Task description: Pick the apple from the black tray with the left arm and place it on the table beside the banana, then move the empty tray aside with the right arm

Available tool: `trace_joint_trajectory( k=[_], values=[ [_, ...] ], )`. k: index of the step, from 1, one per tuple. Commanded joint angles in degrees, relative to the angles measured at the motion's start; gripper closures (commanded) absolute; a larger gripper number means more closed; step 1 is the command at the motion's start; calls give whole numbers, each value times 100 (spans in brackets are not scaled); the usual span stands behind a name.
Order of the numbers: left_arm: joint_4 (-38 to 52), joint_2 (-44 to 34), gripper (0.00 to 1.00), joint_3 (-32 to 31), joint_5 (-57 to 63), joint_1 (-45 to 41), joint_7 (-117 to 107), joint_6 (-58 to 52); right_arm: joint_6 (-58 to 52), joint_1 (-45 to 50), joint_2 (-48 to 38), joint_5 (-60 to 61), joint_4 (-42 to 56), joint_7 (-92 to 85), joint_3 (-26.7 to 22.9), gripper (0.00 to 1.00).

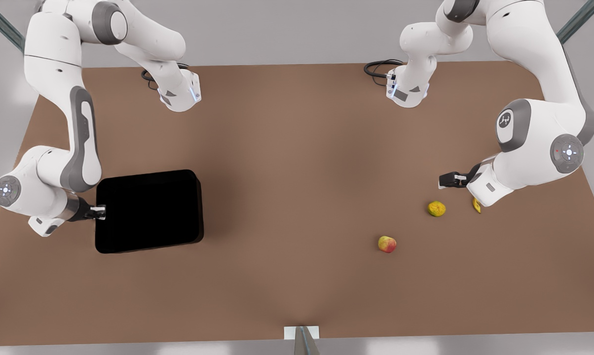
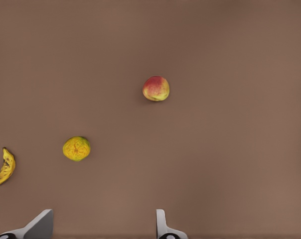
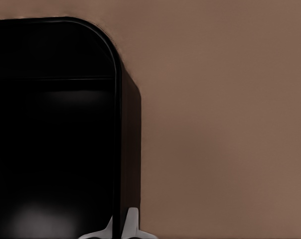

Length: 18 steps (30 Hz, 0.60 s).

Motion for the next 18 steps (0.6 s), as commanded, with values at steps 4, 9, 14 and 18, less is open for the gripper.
trace_joint_trajectory(
  k=[4, 9, 14, 18],
  values=[
    [250, 72, 0, -13, 319, -62, -91, 23, 593, -8, 553, -46, 81, -1806, 13, 90],
    [250, 81, 0, -13, 311, -62, -100, 23, 769, -8, 703, -55, 116, -1798, 4, 45],
    [250, 81, 0, -13, 319, -71, -117, 23, 550, 18, 440, -55, 195, -1430, 30, 0],
    [250, 81, 0, -13, 311, -71, -126, 23, -2367, 44, 18, -81, 2198, 232, 663, 0]
  ],
)
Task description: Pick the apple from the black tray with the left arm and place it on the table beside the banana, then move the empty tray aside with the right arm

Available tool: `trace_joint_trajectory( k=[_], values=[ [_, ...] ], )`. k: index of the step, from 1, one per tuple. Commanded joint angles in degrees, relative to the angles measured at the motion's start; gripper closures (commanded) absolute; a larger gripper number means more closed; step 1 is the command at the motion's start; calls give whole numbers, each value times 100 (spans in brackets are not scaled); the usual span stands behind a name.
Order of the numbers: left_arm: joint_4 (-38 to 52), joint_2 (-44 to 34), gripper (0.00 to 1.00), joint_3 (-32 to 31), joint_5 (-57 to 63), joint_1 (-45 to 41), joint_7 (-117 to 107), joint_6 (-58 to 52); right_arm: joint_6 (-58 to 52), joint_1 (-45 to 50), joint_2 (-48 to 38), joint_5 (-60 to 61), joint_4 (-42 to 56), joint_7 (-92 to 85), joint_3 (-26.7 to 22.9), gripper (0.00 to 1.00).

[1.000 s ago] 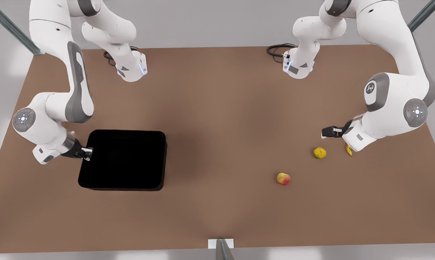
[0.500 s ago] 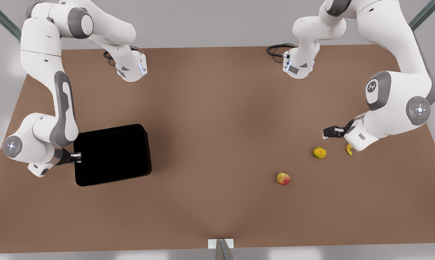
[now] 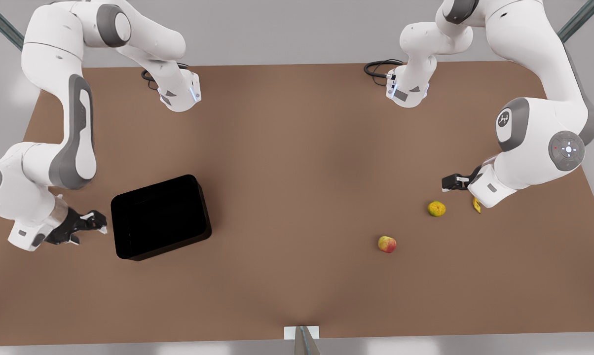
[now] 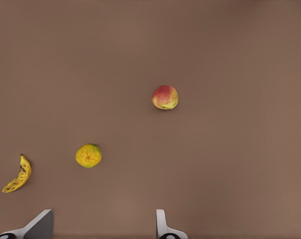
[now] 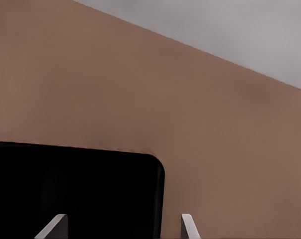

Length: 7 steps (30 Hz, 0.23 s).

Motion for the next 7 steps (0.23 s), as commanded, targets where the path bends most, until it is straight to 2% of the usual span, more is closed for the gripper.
trace_joint_trajectory(
  k=[1, 3, 7],
  values=[
    [3, -7, 0, -1, 9, 0, -59, 0, -1834, -4, -40, 2, 341, 1148, 112, 0],
    [-6, -7, 0, -1, 9, -9, -59, 0, -2115, -12, -215, -24, 350, 1561, 350, 0],
    [-6, -7, 0, -1, 9, -9, -59, 0, -2124, -4, -251, 2, 350, 1886, 473, 0]
  ],
)
